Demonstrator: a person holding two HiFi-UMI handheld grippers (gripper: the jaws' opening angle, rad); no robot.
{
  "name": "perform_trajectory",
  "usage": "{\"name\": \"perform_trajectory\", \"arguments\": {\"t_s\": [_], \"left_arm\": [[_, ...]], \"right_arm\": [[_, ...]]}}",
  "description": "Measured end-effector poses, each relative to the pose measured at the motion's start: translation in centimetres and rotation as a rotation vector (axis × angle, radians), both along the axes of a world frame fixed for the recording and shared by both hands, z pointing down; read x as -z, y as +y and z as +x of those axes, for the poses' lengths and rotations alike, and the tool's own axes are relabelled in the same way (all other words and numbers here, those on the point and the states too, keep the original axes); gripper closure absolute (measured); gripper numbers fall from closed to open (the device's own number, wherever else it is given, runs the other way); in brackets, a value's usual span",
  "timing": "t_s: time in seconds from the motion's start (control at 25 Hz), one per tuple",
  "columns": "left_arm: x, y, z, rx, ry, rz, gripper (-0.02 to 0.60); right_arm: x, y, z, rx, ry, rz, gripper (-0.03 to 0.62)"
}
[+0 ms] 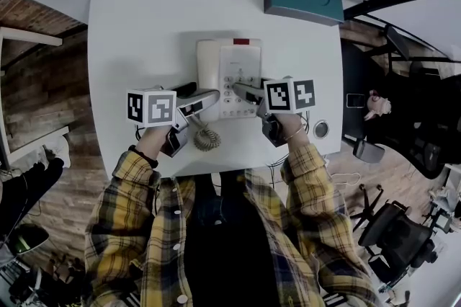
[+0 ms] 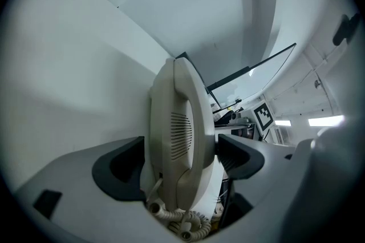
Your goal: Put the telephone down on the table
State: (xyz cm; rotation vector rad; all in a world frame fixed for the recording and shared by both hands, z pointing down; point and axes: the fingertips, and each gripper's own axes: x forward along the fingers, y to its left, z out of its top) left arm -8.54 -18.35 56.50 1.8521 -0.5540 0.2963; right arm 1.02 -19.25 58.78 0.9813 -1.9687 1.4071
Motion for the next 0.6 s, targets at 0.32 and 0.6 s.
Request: {"name": "perform_trajectory", "arguments": {"t_s": [0.32, 0.6], "left_arm": [[0.1, -0.1, -0.4, 0.026, -0.019, 0.012, 0.166], [1.4, -0.7, -1.7, 0.069, -0.051, 0.079, 0.166]], "right_arm": [[0.1, 0.1, 0.4, -0.011, 0.022, 0.022, 0.293], [1.8, -0.3, 1.2, -0.055, 0.013, 0.074, 0.295]]}}
